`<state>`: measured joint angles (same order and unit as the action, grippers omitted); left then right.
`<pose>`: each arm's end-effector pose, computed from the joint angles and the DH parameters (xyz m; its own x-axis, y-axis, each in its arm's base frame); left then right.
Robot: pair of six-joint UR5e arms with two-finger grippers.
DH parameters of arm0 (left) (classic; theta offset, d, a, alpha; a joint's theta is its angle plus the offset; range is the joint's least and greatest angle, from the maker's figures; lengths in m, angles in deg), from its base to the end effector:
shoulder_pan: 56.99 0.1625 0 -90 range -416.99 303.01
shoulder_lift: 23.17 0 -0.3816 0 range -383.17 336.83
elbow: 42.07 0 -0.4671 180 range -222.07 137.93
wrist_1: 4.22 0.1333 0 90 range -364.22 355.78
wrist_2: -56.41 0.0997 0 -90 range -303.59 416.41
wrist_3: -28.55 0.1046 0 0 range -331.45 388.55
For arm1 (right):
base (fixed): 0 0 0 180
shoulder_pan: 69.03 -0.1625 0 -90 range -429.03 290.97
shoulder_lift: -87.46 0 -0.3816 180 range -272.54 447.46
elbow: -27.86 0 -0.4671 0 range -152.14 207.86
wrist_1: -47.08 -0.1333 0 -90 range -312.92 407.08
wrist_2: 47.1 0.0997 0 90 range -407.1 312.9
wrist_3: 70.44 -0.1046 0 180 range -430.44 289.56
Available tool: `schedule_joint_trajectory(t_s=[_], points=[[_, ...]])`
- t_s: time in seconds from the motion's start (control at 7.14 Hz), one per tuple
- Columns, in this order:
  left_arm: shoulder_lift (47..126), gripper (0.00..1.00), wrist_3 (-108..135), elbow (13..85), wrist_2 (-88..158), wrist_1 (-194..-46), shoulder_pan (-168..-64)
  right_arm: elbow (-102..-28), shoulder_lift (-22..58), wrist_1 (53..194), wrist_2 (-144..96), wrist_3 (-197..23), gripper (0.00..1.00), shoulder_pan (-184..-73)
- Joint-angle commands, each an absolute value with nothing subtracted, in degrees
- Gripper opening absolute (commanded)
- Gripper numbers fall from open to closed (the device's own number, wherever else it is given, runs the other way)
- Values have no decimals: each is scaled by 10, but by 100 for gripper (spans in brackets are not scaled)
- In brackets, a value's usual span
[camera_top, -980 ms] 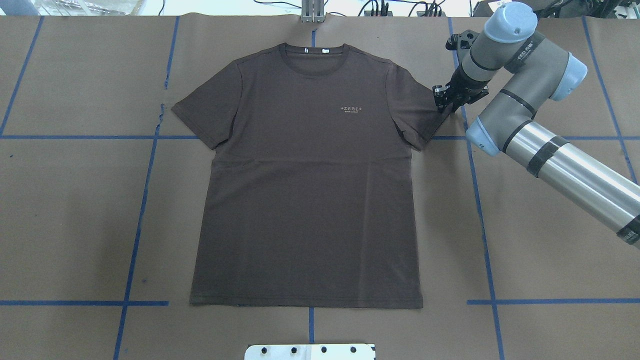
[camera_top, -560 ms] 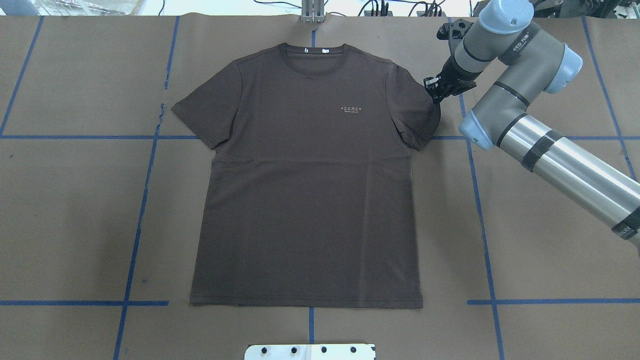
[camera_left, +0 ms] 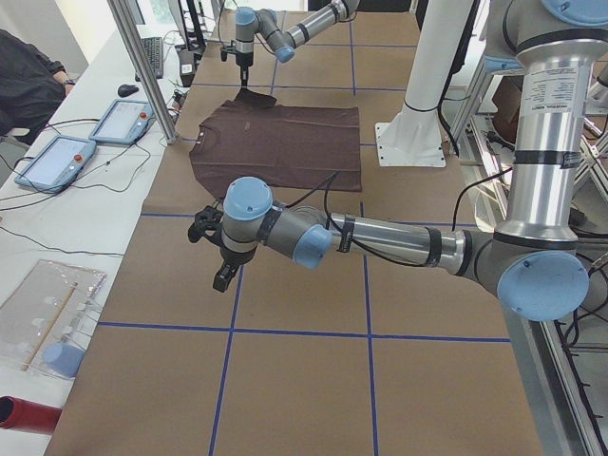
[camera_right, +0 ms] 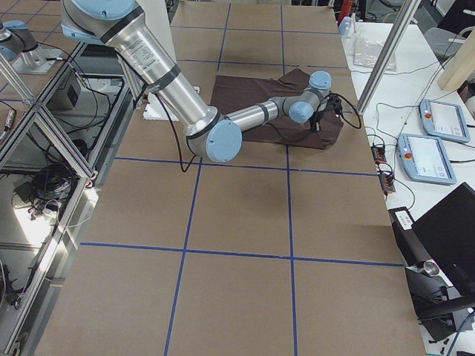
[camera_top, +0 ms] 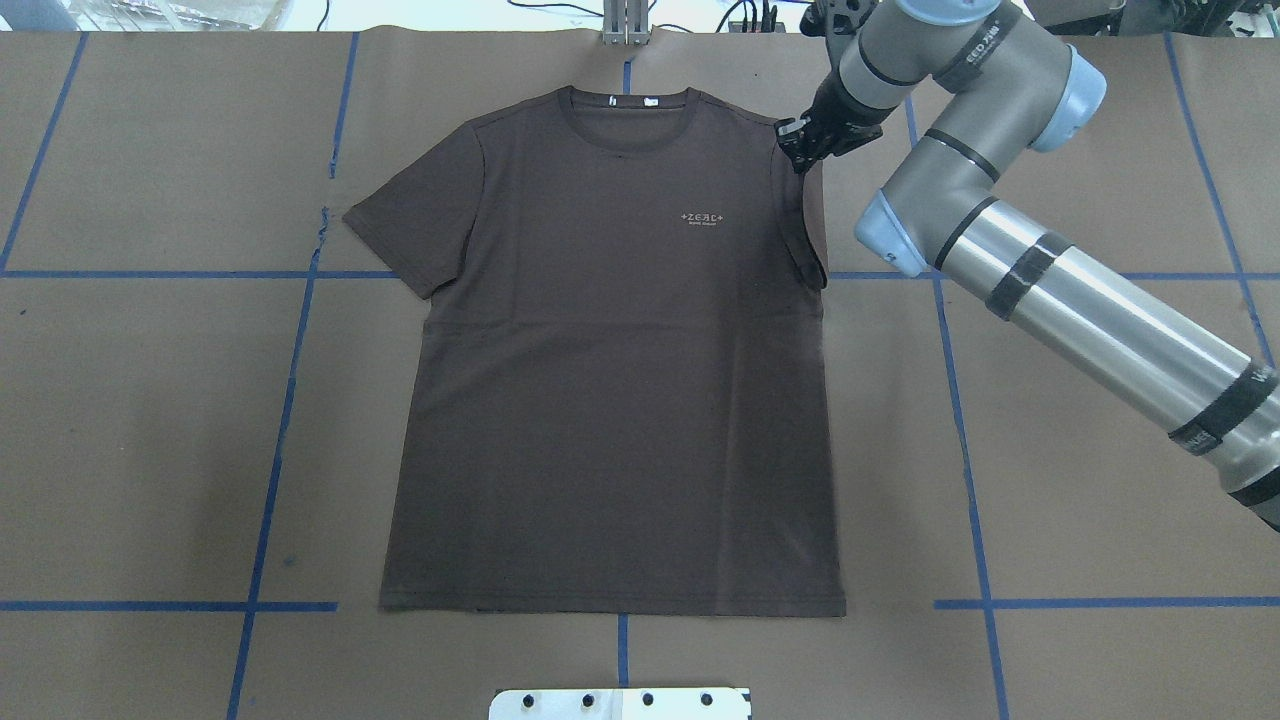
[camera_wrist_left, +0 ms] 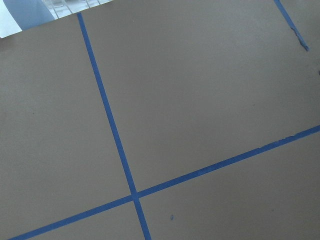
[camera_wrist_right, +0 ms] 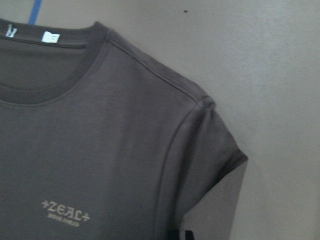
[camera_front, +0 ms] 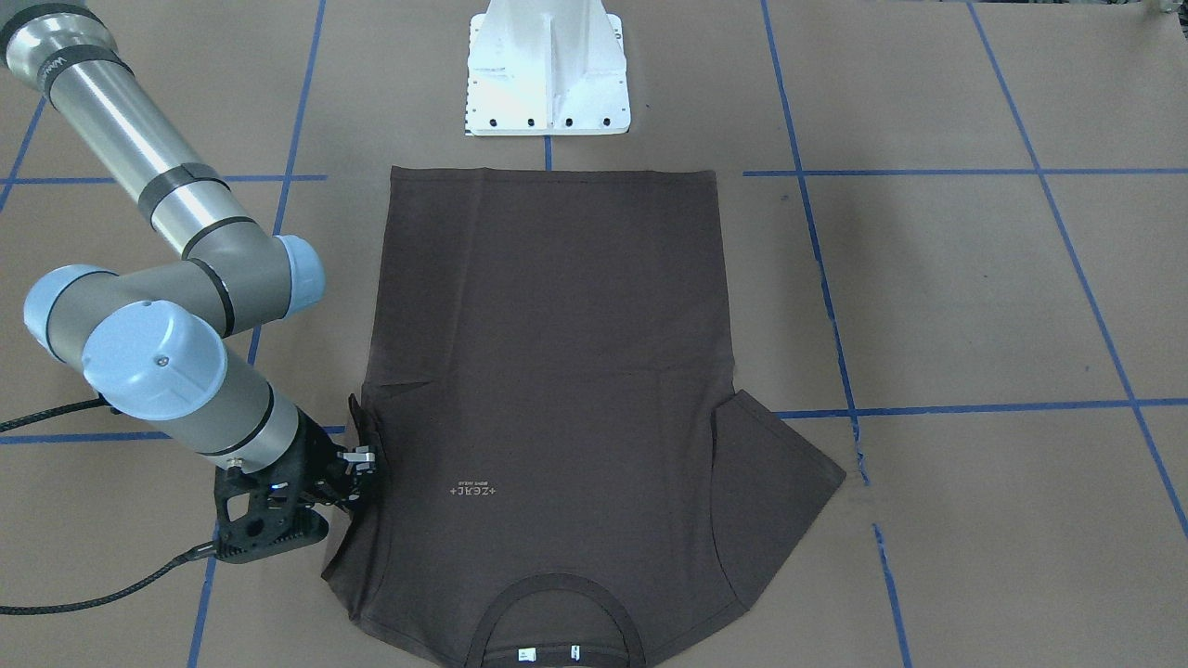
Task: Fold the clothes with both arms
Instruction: 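Grasp the sleeve with the right gripper and fold it inward over the body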
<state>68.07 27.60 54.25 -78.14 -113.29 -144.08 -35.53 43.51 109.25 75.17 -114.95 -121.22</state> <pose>-0.0297 -0.5961 0.5045 0.6964 0.3354 -0.6345 -0.0338 0.8985 0.4378 -0.4586 -0.7173 0.2587 0.5965 -0.2148 0.7733 -0.0031 0.9629 0.2699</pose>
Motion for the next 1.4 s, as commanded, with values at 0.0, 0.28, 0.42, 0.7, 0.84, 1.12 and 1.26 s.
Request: schedule_joint_trajectory(t_s=[0.0, 0.28, 0.42, 0.7, 0.84, 1.12, 1.26], points=[[681, 100, 277, 543, -782, -1133, -1442, -348, 473, 1091, 711, -1150, 0, -1175], [682, 100, 276, 543, -782, -1133, -1442, -333, 486, 1087, 688, -1150, 0, -1159], [682, 100, 275, 544, -782, -1133, -1442, -333, 486, 1086, 688, -1150, 0, -1159], [686, 100, 275, 545, -781, -1133, -1441, -335, 486, 1084, 688, -1155, 100, -1158], [702, 100, 263, 538, -780, -1133, -1440, -341, 486, 1088, 692, -1201, 100, -1159], [744, 100, 147, 541, -775, -1156, -1415, -391, 477, 1183, 741, -1213, 100, -1170], [766, 100, 67, 541, -769, -1182, -1366, -468, 463, 1304, 748, -1218, 100, -1181]])
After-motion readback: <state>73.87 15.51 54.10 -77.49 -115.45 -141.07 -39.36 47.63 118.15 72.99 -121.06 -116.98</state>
